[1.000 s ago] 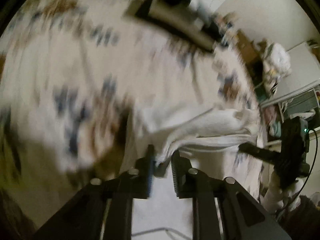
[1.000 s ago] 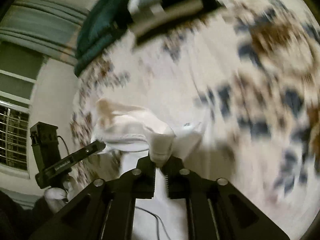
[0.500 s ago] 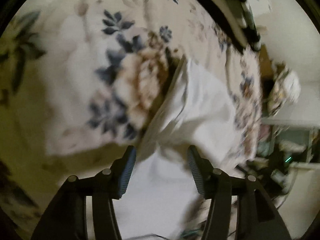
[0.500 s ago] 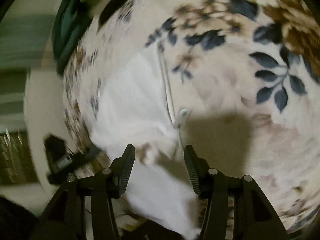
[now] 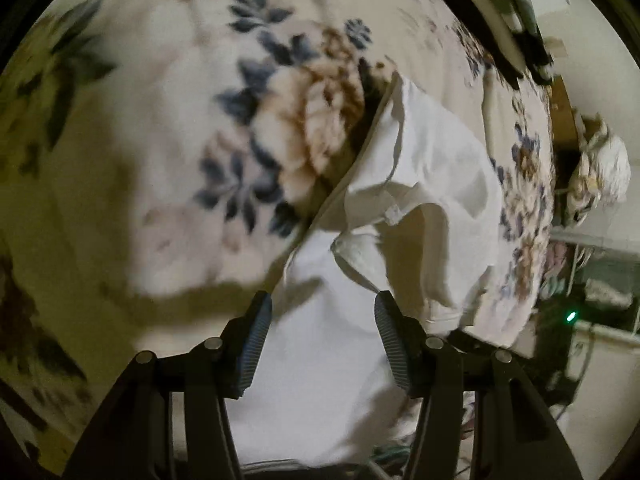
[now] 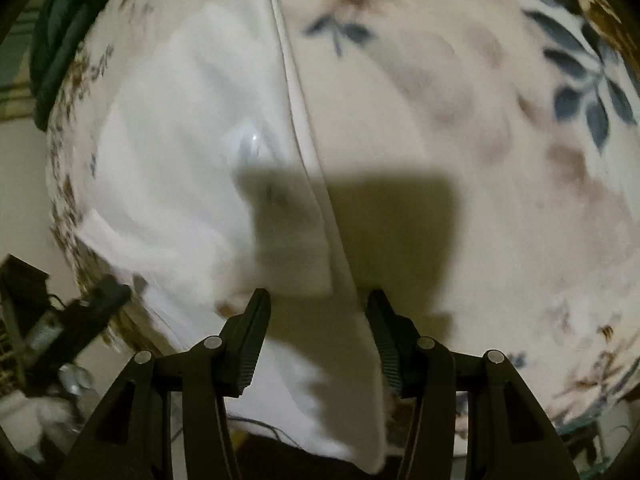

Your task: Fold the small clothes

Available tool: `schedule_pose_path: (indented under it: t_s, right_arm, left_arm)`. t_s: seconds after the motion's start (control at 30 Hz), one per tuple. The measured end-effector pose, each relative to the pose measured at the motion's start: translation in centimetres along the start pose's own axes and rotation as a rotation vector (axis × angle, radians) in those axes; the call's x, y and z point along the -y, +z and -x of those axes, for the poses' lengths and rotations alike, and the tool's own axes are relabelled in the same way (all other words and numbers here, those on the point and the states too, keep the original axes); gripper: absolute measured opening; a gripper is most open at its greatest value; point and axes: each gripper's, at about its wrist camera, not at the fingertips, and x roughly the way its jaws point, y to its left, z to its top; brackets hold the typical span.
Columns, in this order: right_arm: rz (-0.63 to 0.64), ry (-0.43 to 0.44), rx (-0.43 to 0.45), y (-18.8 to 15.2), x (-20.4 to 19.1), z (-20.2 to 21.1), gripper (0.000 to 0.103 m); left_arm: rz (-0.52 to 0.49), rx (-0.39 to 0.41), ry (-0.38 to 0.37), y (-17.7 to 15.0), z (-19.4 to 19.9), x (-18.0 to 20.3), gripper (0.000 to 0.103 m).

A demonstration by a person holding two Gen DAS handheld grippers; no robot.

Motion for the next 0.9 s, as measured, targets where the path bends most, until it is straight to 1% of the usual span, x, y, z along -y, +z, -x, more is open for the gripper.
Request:
schedule_pose_path:
  t_s: [0.07,0.1,0.17,0.2,0.27,0.3,0.37,0.4,0.43,0.47,0.5,0.53,0.57,0.63,0.67,0.8,0.83,0.87,0.9]
  right_arm:
    - [-0.064,0.088,0.064,-0.5,1.0,2.1,0.053]
    - [-0.092,0.122,0.101,-0.6,1.4,3.1,0.053]
    - [-0.152,0.171,0.178,-0.5,1.9,5.2,0.053]
    - [-0.175,0.19,0.213,-0.3,2.0,6.1,0.053]
    - [-0.185,0.22,0.279,0.7,1.5,7.3,0.053]
    - [-0.173,0.211,0.291,1.3,1.0,7.5,0.053]
    - [-0.128,0.152,0.303,2.5,-0.7,7.1,0.053]
    - [-0.105,0.124,0.313,3.1,-1.2,6.9,0.053]
    - [-0.078,0.078,0.315,3.5,-2.0,6.3,0.053]
    - [-0.056,0.007,0.297,3.8,-2.9,5.5,0.053]
    - [-0.053,-0.039,0.279,3.8,-3.5,4.6,0.052]
    - [-0.057,-0.08,0.257,3.8,-3.8,3.7,0.052]
    - [-0.066,-0.119,0.229,3.3,-3.7,2.7,0.052]
    - [-0.065,-0.166,0.188,2.4,-3.7,1.4,0.052]
    - [-0.064,-0.186,0.167,1.9,-3.6,0.8,0.052]
    - [-0.077,-0.213,0.097,0.1,-1.9,-0.4,0.052]
    - [-0.092,-0.208,0.092,-0.2,-1.4,-0.2,0.052]
    - [-0.112,-0.181,0.095,-0.4,-0.8,0.3,0.052]
    - [-0.144,-0.127,0.106,-0.7,0.0,1.1,0.052]
  left_arm:
    - [0.063,0.018,-0.074,0.6,1.0,0.2,0.051]
    - [0.107,0.04,-0.123,1.2,1.6,0.5,0.051]
    - [0.158,0.075,-0.172,2.4,2.0,0.9,0.051]
    - [0.175,0.105,-0.173,3.2,2.1,1.4,0.051]
    - [0.158,0.164,-0.15,4.4,2.2,2.5,0.051]
    - [0.11,0.197,-0.116,4.8,2.2,3.5,0.051]
    - [0.01,0.239,-0.017,5.0,1.6,5.1,0.051]
    - [-0.061,0.238,0.044,4.9,0.6,6.0,0.051]
    - [-0.102,0.224,0.096,4.8,-0.2,6.4,0.051]
    - [-0.148,0.196,0.16,4.1,-1.3,6.1,0.051]
    - [-0.194,0.146,0.22,3.4,-3.0,5.9,0.051]
    - [-0.211,0.11,0.256,2.8,-4.0,5.4,0.051]
    - [-0.214,0.083,0.273,2.1,-4.6,4.7,0.053]
    - [-0.202,0.051,0.271,1.0,-5.1,3.2,0.053]
    - [-0.198,0.049,0.267,0.6,-4.9,2.7,0.053]
    - [-0.178,0.018,0.298,-0.4,-4.1,1.4,0.051]
    - [-0.153,0.016,0.275,-0.6,-3.5,0.8,0.051]
    - [-0.119,0.019,0.239,-0.8,-2.8,0.3,0.051]
    - [-0.066,0.02,0.166,-0.8,-2.0,-0.5,0.051]
